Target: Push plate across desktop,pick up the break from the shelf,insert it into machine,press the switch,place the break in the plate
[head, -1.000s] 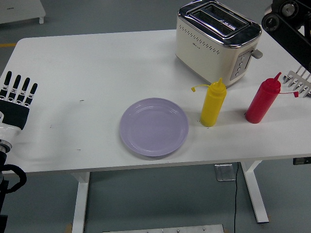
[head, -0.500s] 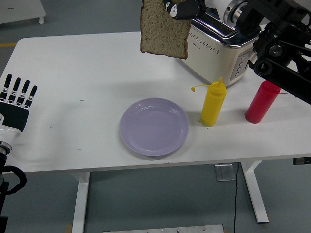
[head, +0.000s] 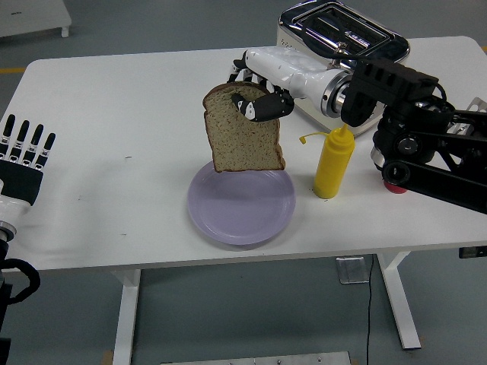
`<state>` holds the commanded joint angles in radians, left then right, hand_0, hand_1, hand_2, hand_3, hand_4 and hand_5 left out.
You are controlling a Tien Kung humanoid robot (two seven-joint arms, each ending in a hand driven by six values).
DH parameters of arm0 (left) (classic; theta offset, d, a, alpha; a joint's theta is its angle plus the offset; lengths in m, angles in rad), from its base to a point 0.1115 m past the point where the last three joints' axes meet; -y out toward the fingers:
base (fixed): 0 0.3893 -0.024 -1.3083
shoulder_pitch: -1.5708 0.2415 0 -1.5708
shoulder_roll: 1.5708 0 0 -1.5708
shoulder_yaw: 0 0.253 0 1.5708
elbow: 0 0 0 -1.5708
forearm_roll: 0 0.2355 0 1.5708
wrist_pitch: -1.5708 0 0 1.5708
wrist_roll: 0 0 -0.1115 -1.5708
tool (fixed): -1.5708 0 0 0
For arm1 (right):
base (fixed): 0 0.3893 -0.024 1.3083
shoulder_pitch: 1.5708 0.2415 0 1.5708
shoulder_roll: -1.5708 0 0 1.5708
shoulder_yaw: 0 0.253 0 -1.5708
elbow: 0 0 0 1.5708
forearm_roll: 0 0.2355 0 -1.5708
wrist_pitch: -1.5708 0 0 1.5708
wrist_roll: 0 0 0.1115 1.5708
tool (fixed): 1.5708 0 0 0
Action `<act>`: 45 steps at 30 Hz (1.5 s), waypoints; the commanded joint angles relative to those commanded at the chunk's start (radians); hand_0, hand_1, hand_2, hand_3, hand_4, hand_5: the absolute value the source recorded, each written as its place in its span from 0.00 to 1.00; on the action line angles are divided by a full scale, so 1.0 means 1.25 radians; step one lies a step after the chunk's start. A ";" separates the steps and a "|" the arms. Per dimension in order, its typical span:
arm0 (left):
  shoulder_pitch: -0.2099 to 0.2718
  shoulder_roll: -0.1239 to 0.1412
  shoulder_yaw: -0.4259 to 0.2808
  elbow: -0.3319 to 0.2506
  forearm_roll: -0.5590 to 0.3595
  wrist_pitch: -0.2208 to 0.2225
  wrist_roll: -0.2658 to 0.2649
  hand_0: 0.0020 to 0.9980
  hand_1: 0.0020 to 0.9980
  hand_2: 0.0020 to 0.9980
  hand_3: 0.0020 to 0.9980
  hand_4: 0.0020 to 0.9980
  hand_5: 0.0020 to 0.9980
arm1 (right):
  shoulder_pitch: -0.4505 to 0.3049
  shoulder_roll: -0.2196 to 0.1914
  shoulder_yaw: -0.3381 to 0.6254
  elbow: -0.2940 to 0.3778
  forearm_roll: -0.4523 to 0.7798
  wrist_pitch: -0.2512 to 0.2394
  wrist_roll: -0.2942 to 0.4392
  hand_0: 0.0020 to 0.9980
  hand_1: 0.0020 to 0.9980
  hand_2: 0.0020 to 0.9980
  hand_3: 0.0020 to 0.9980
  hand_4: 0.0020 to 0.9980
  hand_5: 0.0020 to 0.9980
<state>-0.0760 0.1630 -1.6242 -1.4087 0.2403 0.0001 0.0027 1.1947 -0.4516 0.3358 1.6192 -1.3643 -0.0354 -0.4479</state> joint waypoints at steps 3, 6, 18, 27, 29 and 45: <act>-0.001 -0.001 0.001 0.000 0.000 0.000 0.000 0.82 0.87 0.96 0.84 0.61 1.00 | -0.015 0.008 -0.009 -0.003 0.014 -0.009 0.002 0.20 0.31 0.41 0.51 0.36 0.20; -0.002 -0.001 0.001 0.000 0.000 0.000 0.000 0.82 0.87 0.96 0.84 0.61 1.00 | -0.023 0.014 -0.017 -0.006 0.019 -0.014 0.003 0.20 0.31 0.41 0.51 0.36 0.20; -0.004 -0.002 0.001 0.001 0.000 0.000 0.000 0.82 0.87 0.96 0.84 0.61 1.00 | -0.055 0.038 -0.035 -0.026 0.030 -0.034 0.015 0.20 0.31 0.41 0.51 0.36 0.20; -0.005 -0.004 0.002 0.001 0.000 0.000 0.001 0.82 0.88 0.96 0.84 0.61 1.00 | -0.079 0.065 -0.053 -0.079 0.059 -0.069 0.060 0.21 0.32 0.42 0.51 0.35 0.22; -0.005 -0.004 0.002 0.001 0.000 0.000 0.000 0.82 0.88 0.96 0.84 0.61 1.00 | -0.082 0.068 -0.061 -0.090 0.063 -0.075 0.069 0.21 0.32 0.42 0.51 0.35 0.22; -0.007 -0.004 0.002 0.001 0.000 0.000 0.000 0.82 0.87 0.96 0.84 0.61 1.00 | -0.087 0.085 -0.096 -0.145 0.073 -0.070 0.103 0.32 0.45 0.51 0.56 0.36 0.22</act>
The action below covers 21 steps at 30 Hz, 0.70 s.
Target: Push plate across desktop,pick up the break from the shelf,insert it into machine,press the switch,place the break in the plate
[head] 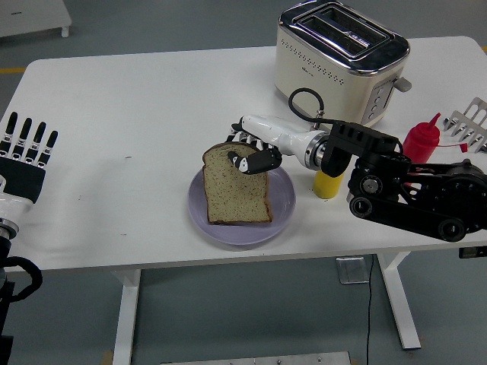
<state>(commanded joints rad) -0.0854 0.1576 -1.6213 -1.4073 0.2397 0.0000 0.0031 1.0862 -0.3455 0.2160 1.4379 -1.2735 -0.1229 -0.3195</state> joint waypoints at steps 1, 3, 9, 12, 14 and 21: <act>0.000 0.000 0.000 0.000 0.000 0.000 0.000 0.82 0.87 0.96 0.84 0.61 1.00 | 0.000 0.001 -0.001 -0.003 -0.002 0.001 0.001 0.32 0.45 0.51 0.56 0.36 0.22; 0.000 0.000 0.000 0.000 0.000 0.000 0.000 0.82 0.87 0.96 0.84 0.61 1.00 | 0.000 0.002 -0.001 -0.008 -0.005 0.003 0.002 0.32 0.45 0.51 0.56 0.36 0.22; 0.001 0.000 0.002 0.000 0.000 0.000 0.000 0.82 0.87 0.96 0.84 0.61 1.00 | -0.001 0.007 -0.002 -0.019 -0.023 0.016 0.010 0.40 0.51 0.55 0.59 0.37 0.20; 0.001 0.000 0.003 0.000 0.000 0.000 0.000 0.82 0.87 0.96 0.84 0.61 1.00 | -0.002 0.008 -0.001 -0.022 -0.032 0.019 0.011 0.49 0.61 0.65 0.71 0.45 0.19; 0.001 0.000 0.003 0.001 0.000 0.000 0.000 0.82 0.87 0.96 0.84 0.61 1.00 | -0.003 0.009 0.001 -0.024 -0.042 0.020 0.011 0.49 0.61 0.65 0.71 0.45 0.19; 0.003 0.000 0.004 0.001 0.000 0.000 0.000 0.82 0.87 0.96 0.84 0.60 1.00 | -0.005 0.010 0.006 -0.032 -0.069 0.018 0.010 0.60 0.70 0.75 0.82 0.61 0.25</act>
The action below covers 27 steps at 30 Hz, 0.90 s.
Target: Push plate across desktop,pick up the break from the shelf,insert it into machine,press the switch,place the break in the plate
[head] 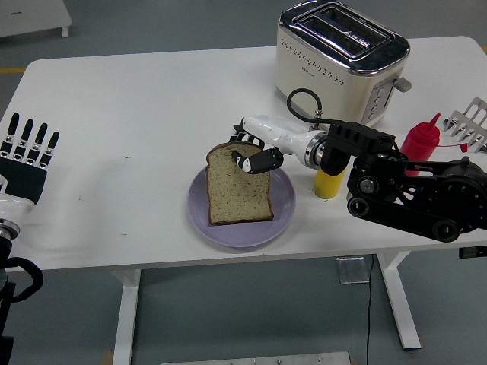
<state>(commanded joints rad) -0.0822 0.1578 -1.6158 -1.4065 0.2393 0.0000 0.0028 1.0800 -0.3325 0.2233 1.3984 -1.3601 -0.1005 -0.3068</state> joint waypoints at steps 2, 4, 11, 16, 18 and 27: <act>0.000 0.000 0.000 0.000 0.000 0.000 0.000 0.82 0.87 0.96 0.84 0.60 1.00 | -0.001 0.001 0.003 -0.001 -0.007 -0.005 0.002 0.72 0.79 0.86 0.92 0.67 0.26; 0.001 0.000 0.001 0.000 0.000 0.000 0.000 0.82 0.87 0.96 0.84 0.60 1.00 | -0.001 0.002 0.006 -0.002 -0.013 -0.011 0.005 0.72 0.79 0.86 0.92 0.67 0.26; 0.002 -0.001 0.002 0.000 0.000 0.000 0.000 0.82 0.87 0.96 0.84 0.60 1.00 | -0.003 0.003 0.021 -0.004 -0.025 -0.032 0.010 0.76 0.81 0.87 0.95 0.70 0.28; 0.001 -0.001 0.002 0.000 0.000 0.000 -0.001 0.81 0.87 0.96 0.84 0.60 1.00 | -0.005 -0.003 0.050 0.007 -0.037 -0.052 0.012 0.75 0.80 0.85 0.94 0.72 0.31; 0.001 0.000 0.001 0.000 0.000 0.000 -0.001 0.81 0.87 0.96 0.84 0.60 1.00 | -0.002 -0.010 0.072 0.020 -0.049 -0.060 0.011 0.75 0.80 0.85 0.94 0.72 0.31; 0.000 0.001 -0.002 0.001 0.000 0.000 -0.001 0.81 0.87 0.95 0.84 0.60 1.00 | 0.014 -0.044 0.210 0.102 -0.089 -0.088 0.018 0.73 0.75 0.79 0.84 0.70 0.34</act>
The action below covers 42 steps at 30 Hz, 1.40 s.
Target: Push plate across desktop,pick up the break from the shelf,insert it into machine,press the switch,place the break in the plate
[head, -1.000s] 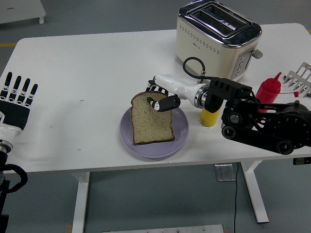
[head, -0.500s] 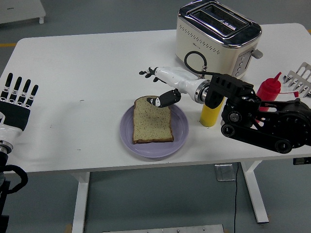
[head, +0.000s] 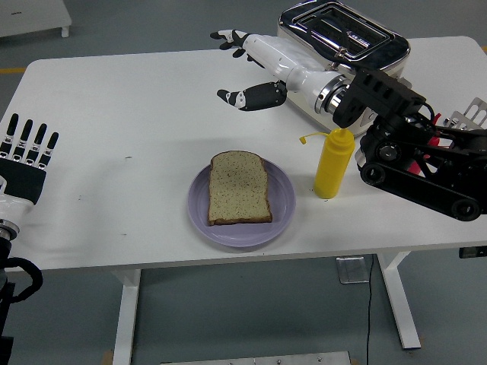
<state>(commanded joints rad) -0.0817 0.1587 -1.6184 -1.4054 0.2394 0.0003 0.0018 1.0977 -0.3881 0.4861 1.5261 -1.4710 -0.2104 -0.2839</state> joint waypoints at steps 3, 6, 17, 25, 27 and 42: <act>0.001 0.000 -0.001 0.000 0.000 0.000 0.000 0.81 0.87 0.95 0.84 0.60 1.00 | -0.007 -0.011 0.055 0.016 0.009 -0.024 0.011 0.73 0.75 0.79 0.84 0.70 0.34; 0.001 0.000 -0.002 0.000 0.000 0.000 0.000 0.82 0.87 0.96 0.84 0.60 1.00 | -0.019 -0.022 0.110 0.017 0.039 -0.057 0.026 0.74 0.75 0.78 0.82 0.65 0.35; 0.002 0.000 -0.005 0.000 0.000 0.001 -0.001 0.82 0.87 0.96 0.84 0.60 1.00 | -0.096 -0.080 0.324 -0.032 0.278 -0.139 0.107 0.83 0.81 0.83 0.83 0.58 0.41; 0.003 -0.001 -0.007 0.001 0.000 0.001 -0.001 0.82 0.87 0.95 0.84 0.61 1.00 | -0.192 -0.119 0.470 -0.066 0.474 -0.162 0.167 0.84 0.82 0.84 0.84 0.57 0.45; 0.003 -0.001 -0.007 0.001 0.000 0.001 -0.001 0.82 0.87 0.95 0.84 0.61 1.00 | -0.214 -0.123 0.505 -0.077 0.524 -0.156 0.173 0.84 0.82 0.84 0.84 0.57 0.45; 0.008 -0.002 -0.008 0.002 -0.001 0.001 -0.001 0.82 0.87 0.95 0.84 0.61 1.00 | -0.430 -0.095 0.721 -0.132 0.825 -0.092 0.250 0.84 0.80 0.80 0.80 0.55 0.51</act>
<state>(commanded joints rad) -0.0718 0.1564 -1.6280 -1.4026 0.2385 0.0011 0.0001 0.5608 -0.5064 1.3874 1.3606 -0.4397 -0.3256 0.0282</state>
